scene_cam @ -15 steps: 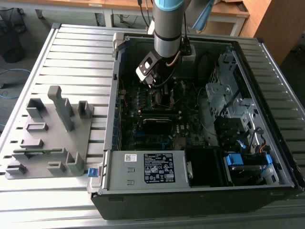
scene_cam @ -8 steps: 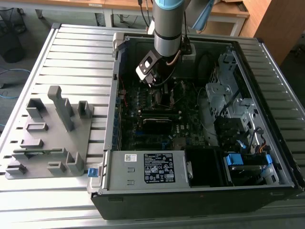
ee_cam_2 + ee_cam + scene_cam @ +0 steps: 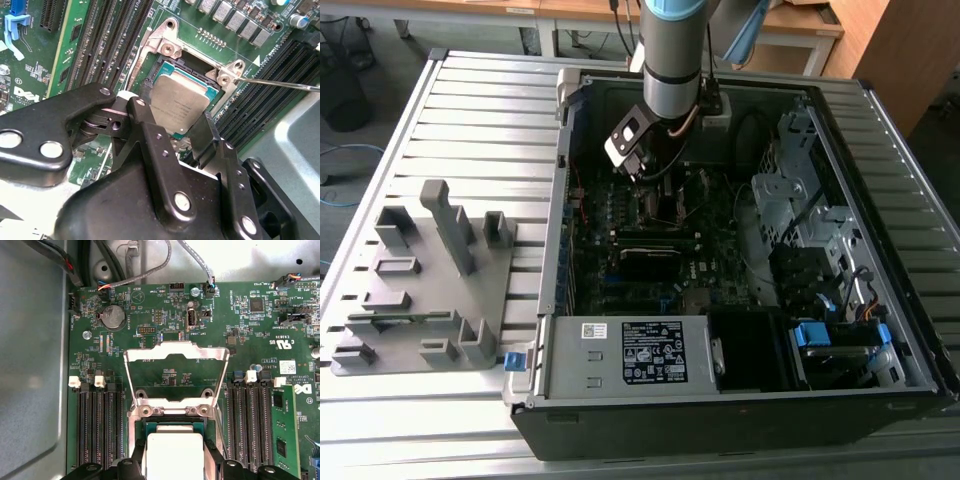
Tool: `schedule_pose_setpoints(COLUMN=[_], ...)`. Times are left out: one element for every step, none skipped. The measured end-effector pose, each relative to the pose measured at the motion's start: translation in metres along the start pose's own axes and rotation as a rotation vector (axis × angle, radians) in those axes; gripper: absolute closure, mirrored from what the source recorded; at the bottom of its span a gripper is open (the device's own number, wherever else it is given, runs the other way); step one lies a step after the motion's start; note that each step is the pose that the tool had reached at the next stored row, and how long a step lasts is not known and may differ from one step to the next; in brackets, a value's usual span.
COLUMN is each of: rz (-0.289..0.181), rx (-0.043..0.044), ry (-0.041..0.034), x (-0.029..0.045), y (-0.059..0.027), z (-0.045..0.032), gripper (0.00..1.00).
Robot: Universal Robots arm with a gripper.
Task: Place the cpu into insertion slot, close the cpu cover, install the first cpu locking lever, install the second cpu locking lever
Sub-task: 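Place the cpu into insertion slot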
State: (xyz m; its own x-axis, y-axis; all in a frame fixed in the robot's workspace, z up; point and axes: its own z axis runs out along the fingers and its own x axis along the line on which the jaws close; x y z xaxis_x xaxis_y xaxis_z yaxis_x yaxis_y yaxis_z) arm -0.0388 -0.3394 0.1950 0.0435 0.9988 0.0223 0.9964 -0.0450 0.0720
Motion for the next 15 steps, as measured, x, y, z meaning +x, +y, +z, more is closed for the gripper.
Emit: schedule_pose_setpoints(rz=[0.0, 0.0, 0.0, 0.0, -0.001, -0.001, -0.002, -0.002, -0.003, -0.003, -0.003, -0.003, -0.004, -0.004, -0.005], rx=[0.0, 0.0001, 0.0001, 0.0001, 0.0001, 0.0001, 0.0001, 0.0001, 0.0001, 0.0001, 0.0001, 0.0, 0.0, 0.0001, 0.0001], ry=[0.0, -0.0002, -0.0002, -0.0002, -0.0002, -0.0001, 0.0, 0.0001, 0.0001, 0.0002, 0.0002, 0.0002, 0.0003, 0.0004, 0.0004], x=[0.0, 0.0, -0.0001, -0.0001, -0.0001, -0.0001, 0.0, 0.0, -0.0001, 0.0, 0.0, 0.0, 0.0, 0.0, 0.0], y=[0.0, 0.0, 0.0, 0.0, 0.0, 0.0, 0.0, 0.0, -0.0001, 0.0002, 0.0003, 0.0005, 0.0005, 0.0005, 0.0006], z=[0.0002, 0.0002, 0.0002, 0.0002, 0.0003, 0.0003, 0.0003, 0.0003, 0.0003, 0.0004, 0.0004, 0.0004, 0.0004, 0.0004, 0.0004], gripper=[0.46, 0.46, 0.46, 0.46, 0.46, 0.46, 0.46, 0.46, 0.46, 0.46, 0.46, 0.46, 0.46, 0.46, 0.46])
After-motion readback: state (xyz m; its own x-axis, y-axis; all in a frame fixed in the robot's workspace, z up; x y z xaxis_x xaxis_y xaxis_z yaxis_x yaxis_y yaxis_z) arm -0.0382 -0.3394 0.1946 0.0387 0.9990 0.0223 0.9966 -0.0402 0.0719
